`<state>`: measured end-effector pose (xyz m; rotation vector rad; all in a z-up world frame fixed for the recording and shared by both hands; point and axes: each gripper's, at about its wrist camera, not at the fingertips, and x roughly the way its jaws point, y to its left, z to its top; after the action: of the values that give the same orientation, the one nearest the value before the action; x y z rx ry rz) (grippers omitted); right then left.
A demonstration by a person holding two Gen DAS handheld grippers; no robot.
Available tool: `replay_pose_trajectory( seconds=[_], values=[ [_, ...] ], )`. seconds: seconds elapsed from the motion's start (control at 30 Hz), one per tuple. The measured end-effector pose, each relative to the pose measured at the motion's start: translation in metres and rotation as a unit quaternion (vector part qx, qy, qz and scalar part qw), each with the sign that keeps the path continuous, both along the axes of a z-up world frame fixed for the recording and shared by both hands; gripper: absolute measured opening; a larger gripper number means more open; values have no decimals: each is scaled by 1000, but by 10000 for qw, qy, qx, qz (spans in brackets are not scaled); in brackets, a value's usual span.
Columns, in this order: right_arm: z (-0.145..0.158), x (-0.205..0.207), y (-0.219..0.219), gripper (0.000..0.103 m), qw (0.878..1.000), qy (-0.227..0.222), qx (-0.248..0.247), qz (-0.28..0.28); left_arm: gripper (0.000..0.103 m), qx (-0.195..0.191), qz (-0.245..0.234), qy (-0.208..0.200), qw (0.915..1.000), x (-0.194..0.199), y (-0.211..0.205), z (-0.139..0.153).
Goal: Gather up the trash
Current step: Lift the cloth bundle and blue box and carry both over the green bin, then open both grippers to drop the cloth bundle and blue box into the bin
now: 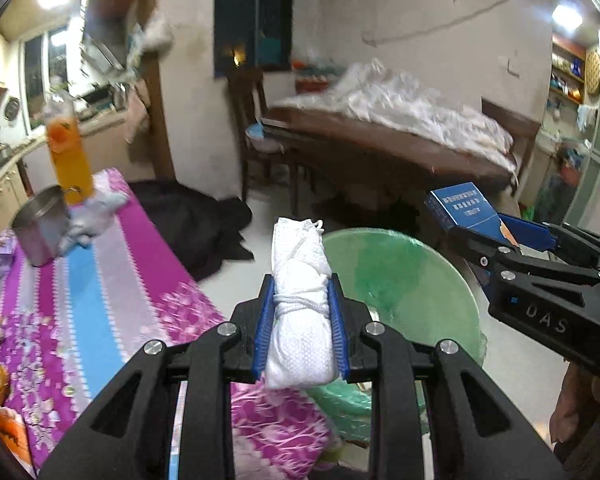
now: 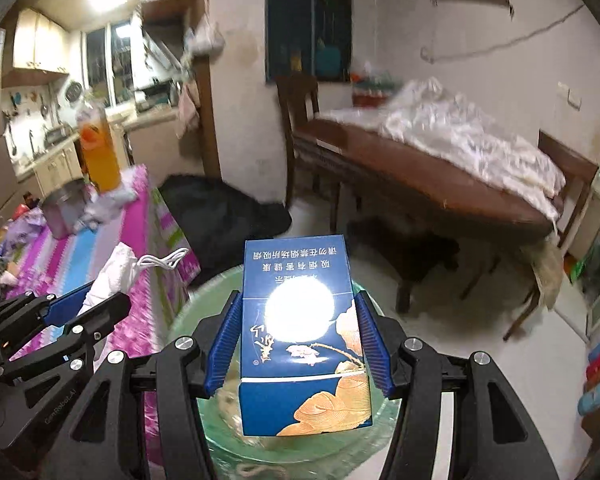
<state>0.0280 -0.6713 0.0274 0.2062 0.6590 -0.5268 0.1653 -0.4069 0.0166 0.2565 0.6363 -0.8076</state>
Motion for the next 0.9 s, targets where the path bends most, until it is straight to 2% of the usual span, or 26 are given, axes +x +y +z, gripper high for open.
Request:
replay_pose_trajectory(
  seconds=[0.17, 0.37, 0.53, 0.87, 0.9],
  values=[
    [-32, 16, -34, 57, 9975, 501, 494, -57, 24, 345, -107, 369, 9987, 13, -30, -19],
    [-58, 24, -48, 57, 9949, 722, 709, -48, 24, 718, -210, 702, 9947, 22, -51, -35],
    [-69, 27, -56, 57, 9938, 781, 796, -33, 24, 864, -209, 762, 9931, 27, -59, -44],
    [-76, 29, -64, 58, 9934, 737, 877, 6, 27, 900, -133, 769, 9929, 33, -70, -45],
    [-77, 29, -66, 65, 9931, 732, 911, -10, 28, 931, -128, 754, 9927, 33, -71, -46]
  ],
)
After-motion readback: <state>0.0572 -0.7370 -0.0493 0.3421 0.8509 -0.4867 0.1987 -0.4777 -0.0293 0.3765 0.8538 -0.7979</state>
